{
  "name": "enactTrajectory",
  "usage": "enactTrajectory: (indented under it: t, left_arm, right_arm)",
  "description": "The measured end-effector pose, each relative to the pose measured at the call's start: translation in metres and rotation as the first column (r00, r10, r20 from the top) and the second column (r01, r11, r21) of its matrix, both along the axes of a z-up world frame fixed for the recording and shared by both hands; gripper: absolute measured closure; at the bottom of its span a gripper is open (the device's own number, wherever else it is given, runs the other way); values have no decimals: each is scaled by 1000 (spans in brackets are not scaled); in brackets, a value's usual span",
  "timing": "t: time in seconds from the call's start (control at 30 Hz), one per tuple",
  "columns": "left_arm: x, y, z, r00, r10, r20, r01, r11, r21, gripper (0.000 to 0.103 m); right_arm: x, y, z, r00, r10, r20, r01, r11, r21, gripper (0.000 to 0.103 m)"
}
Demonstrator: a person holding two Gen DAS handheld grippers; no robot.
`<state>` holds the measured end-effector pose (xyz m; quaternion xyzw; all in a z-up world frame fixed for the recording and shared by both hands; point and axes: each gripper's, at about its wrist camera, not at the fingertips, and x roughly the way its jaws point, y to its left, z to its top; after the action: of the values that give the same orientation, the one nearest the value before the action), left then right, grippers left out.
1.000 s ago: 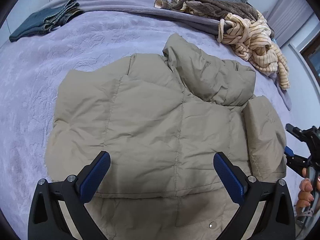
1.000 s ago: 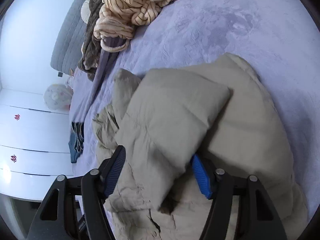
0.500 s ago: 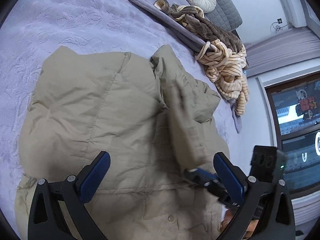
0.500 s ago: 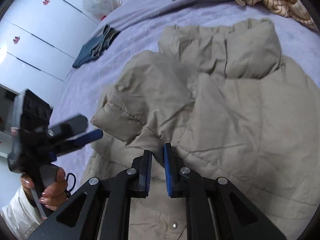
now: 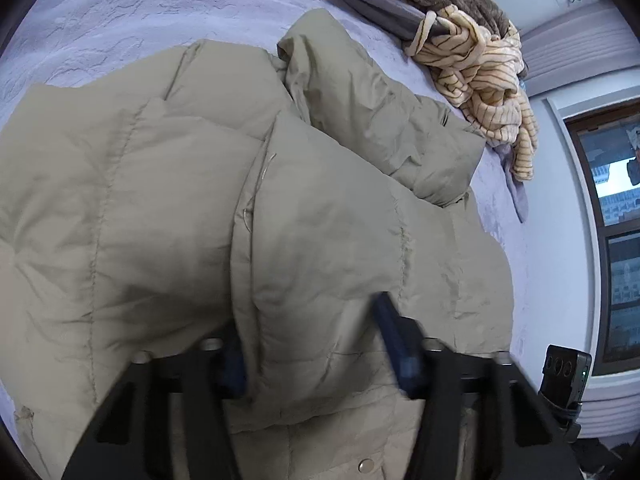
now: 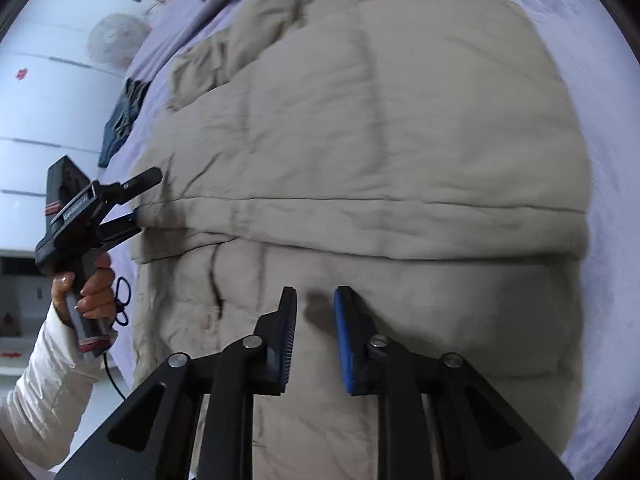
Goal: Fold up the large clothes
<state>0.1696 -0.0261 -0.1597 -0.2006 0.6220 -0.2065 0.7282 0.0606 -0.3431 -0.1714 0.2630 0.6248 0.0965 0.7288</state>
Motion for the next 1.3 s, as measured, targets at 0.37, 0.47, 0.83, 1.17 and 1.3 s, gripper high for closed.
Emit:
enactTrajectory:
  t: [0.37, 0.47, 0.83, 1.17, 1.3]
  left_arm:
    - [-29, 8, 31, 992, -12, 122, 3, 997, 78, 93]
    - [-36, 7, 8, 994, -35, 103, 19, 987, 160, 93]
    - [-50, 41, 35, 978, -41, 207, -41, 926, 376, 38]
    - [-37, 7, 54, 956, -97, 276, 5, 948, 318, 76]
    - [-29, -19, 37, 955, -137, 262, 24, 920, 392, 76]
  right_arm:
    - [21, -54, 41, 964, -111, 243, 201, 900, -386, 99]
    - [24, -55, 23, 977, -88, 197, 165, 893, -419, 99]
    - [-8, -65, 28, 995, -55, 78, 75, 957, -281, 42]
    - [8, -142, 15, 901, -423, 96, 417, 906, 79, 36]
    - [42, -140, -14, 882, -472, -5, 459, 855, 242, 77]
